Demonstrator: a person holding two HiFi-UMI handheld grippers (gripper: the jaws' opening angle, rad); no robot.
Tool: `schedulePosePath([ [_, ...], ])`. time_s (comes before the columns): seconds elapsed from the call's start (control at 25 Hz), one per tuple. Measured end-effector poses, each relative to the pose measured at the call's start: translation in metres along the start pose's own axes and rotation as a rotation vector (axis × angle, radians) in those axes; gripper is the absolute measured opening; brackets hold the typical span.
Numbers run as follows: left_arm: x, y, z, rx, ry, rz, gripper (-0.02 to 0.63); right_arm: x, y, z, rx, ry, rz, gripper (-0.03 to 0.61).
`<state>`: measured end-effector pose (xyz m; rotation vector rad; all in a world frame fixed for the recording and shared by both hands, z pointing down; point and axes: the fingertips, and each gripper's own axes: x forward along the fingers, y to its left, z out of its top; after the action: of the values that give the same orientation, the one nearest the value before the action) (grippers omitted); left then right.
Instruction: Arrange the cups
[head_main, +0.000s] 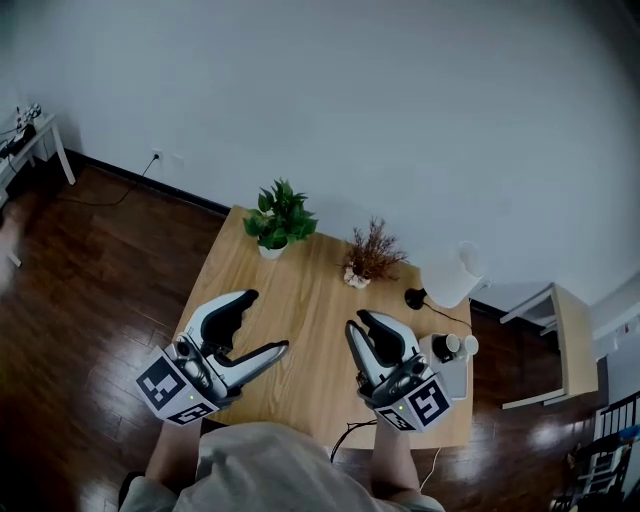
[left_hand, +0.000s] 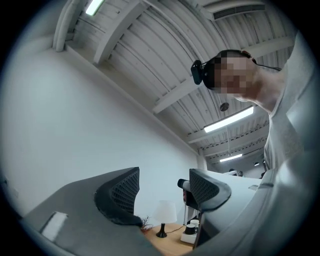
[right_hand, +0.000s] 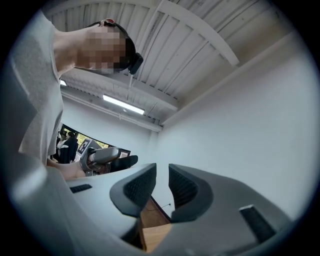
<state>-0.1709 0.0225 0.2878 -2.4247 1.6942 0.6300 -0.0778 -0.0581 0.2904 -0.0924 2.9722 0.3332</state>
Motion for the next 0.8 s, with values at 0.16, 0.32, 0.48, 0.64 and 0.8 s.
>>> schedulePosePath([
  [0.16, -0.003, 0.005, 0.007, 0.012, -0.016, -0.011, 0.322, 0.012, 0.014, 0.009, -0.041, -0.009, 0.016, 0.071],
  [0.32, -0.005, 0.002, 0.012, -0.009, -0.03, -0.053, 0.322, 0.02, 0.019, 0.013, -0.051, -0.009, 0.009, 0.071],
  [0.48, -0.008, 0.003, 0.011, -0.015, -0.03, -0.07, 0.322, 0.023, 0.024, 0.011, -0.053, -0.006, 0.004, 0.071],
  [0.64, -0.009, 0.006, 0.008, -0.026, -0.027, -0.072, 0.322, 0.024, 0.024, 0.008, -0.051, 0.001, -0.002, 0.071],
  [0.8, -0.009, 0.008, 0.006, -0.037, -0.018, -0.072, 0.322, 0.025, 0.023, 0.007, -0.045, 0.006, -0.01, 0.071],
])
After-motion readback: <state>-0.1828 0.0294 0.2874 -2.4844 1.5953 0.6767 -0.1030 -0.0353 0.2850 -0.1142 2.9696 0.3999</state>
